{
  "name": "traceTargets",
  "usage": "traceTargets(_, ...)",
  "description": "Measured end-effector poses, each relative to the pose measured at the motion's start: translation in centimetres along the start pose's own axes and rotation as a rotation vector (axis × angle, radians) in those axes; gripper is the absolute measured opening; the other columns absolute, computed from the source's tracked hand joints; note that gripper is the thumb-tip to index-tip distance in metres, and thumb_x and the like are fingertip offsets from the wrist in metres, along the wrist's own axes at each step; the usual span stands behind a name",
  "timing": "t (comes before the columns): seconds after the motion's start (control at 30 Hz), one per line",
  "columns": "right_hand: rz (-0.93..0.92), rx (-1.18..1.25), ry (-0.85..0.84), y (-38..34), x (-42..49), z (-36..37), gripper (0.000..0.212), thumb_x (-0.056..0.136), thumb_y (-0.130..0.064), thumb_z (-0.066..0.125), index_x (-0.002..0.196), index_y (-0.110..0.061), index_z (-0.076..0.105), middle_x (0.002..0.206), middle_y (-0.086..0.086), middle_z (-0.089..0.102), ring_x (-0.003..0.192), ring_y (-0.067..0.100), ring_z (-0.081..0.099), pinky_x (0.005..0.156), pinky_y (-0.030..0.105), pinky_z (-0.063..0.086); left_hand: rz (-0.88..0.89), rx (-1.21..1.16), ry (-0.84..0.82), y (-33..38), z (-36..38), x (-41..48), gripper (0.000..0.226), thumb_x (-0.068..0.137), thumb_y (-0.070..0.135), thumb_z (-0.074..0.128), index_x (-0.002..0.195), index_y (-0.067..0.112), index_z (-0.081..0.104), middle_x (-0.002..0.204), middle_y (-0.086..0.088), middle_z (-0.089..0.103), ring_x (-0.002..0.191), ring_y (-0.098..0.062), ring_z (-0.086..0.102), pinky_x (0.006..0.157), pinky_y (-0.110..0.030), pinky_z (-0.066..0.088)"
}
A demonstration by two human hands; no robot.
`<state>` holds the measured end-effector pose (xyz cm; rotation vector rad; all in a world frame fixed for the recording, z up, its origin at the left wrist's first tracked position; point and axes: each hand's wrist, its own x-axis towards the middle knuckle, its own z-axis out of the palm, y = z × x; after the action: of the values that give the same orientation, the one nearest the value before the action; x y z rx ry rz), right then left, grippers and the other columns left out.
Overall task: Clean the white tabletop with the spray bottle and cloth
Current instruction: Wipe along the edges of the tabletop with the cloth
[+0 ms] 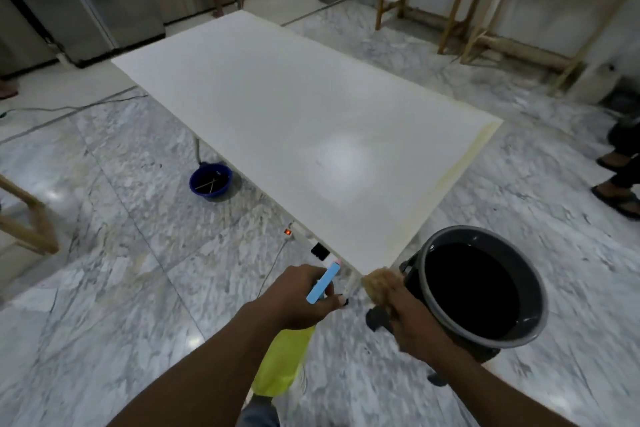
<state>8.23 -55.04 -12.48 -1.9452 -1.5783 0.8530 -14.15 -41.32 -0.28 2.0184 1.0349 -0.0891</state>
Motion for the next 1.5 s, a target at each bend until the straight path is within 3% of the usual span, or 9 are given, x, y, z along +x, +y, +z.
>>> traceTargets(0.1, 0.527, 0.891, 0.307, -4.0, -0.9, -3.7, 0.035, 0.103, -0.018, 0.045, 0.135, -0.026, 0.056, 0.109, 0.007, 0.067, 0.090, 0.024, 0.065, 0.079, 0.038, 0.055, 0.051, 0.049, -0.021, 2.2, -1.1, 1.3, 0.032, 0.090, 0.046, 0.075, 0.091, 0.015, 0.067, 0.090, -0.009, 0.073, 0.079, -0.027, 0.073, 0.074, -0.043, 0.059)
traceTargets(0.2, 0.405, 1.691, 0.295, -5.6, -1.1, -8.0, 0.047, 0.095, -0.035, 0.046, 0.129, -0.009, 0.065, 0.131, 0.017, 0.063, 0.103, 0.033, 0.071, 0.084, 0.045, 0.059, 0.135, 0.135, -0.067, 4.9, -3.1, 3.0, 0.029, 0.091, 0.048, 0.074, 0.089, 0.020, 0.068, 0.088, -0.001, 0.071, 0.083, -0.025, 0.071, 0.070, -0.034, 0.053)
traceTargets(0.37, 0.486, 1.956, 0.581, -7.7, 2.1, -11.6, 0.061, 0.098, -0.048, 0.037, 0.086, -0.007, 0.081, 0.103, 0.020, 0.075, 0.077, 0.040, 0.074, 0.066, 0.058, 0.058, 0.256, 0.228, -0.192, 9.1, -6.8, 6.6, 0.037, 0.091, 0.051, 0.073, 0.092, 0.014, 0.071, 0.085, 0.000, 0.068, 0.081, -0.022, 0.067, 0.073, -0.034, 0.053)
traceTargets(0.67, 0.496, 1.878, 0.636, -11.8, 12.0, -16.0, 0.066, 0.095, -0.059, 0.039, 0.128, -0.008, 0.064, 0.119, 0.023, 0.069, 0.091, 0.040, 0.073, 0.076, 0.052, 0.060, 0.444, 0.380, -0.298, 10.5, -12.5, 15.7, 0.043, 0.090, 0.049, 0.071, 0.061, 0.028, 0.047, 0.065, 0.009, 0.053, 0.065, -0.017, 0.056, 0.065, -0.032, 0.046)
traceTargets(0.93, 0.527, 1.926, 0.713, -11.0, 12.3, -15.2, 0.095, 0.080, -0.080, 0.047, 0.128, 0.001, 0.064, 0.132, 0.031, 0.059, 0.118, 0.051, 0.059, 0.087, 0.064, 0.052, 0.540, 0.363, -0.396, 11.4, -16.8, 21.8, 0.031, 0.088, 0.050, 0.072, 0.082, 0.021, 0.065, 0.084, -0.001, 0.073, 0.078, -0.025, 0.074, 0.081, -0.047, 0.061)
traceTargets(1.03, 0.678, 1.778, 0.717, -9.3, 13.2, -17.1, 0.071, 0.088, -0.059, 0.058, 0.126, 0.001, 0.064, 0.127, 0.029, 0.063, 0.115, 0.047, 0.061, 0.101, 0.060, 0.046, 0.557, 0.338, -0.383, 12.5, -17.3, 23.5, 0.029, 0.090, 0.049, 0.073, 0.080, 0.025, 0.061, 0.080, 0.003, 0.067, 0.079, -0.025, 0.073, 0.082, -0.047, 0.061)
traceTargets(1.17, 0.932, 1.459, 0.703, -6.4, 15.9, -21.7, 0.036, 0.088, -0.029, 0.057, 0.105, 0.000, 0.070, 0.088, 0.022, 0.072, 0.077, 0.037, 0.068, 0.089, 0.052, 0.054, 0.551, 0.292, -0.354, 13.9, -17.4, 26.2, 0.030, 0.090, 0.048, 0.074, 0.080, 0.024, 0.060, 0.078, 0.004, 0.066, 0.078, -0.024, 0.072, 0.082, -0.045, 0.061)
traceTargets(1.37, 1.004, 0.984, 0.644, 0.5, 22.7, -31.9, 0.025, 0.094, -0.022, 0.053, 0.099, -0.003, 0.067, 0.089, 0.016, 0.069, 0.075, 0.030, 0.065, 0.061, 0.032, 0.056, 0.508, 0.273, -0.311, 16.2, -17.2, 31.6, 0.030, 0.091, 0.053, 0.070, 0.081, 0.026, 0.060, 0.087, -0.005, 0.073, 0.078, -0.023, 0.073, 0.078, -0.042, 0.061)
traceTargets(1.5, 0.998, 0.639, 0.622, 7.4, 29.7, -38.9, 0.015, 0.085, -0.023, 0.053, 0.085, -0.009, 0.058, 0.082, 0.011, 0.063, 0.071, 0.025, 0.057, 0.064, 0.030, 0.045, 0.448, 0.206, -0.258, 18.3, -16.3, 37.0, 0.032, 0.086, 0.058, 0.069, 0.079, 0.027, 0.062, 0.078, 0.000, 0.072, 0.069, -0.022, 0.073, 0.071, -0.049, 0.062)
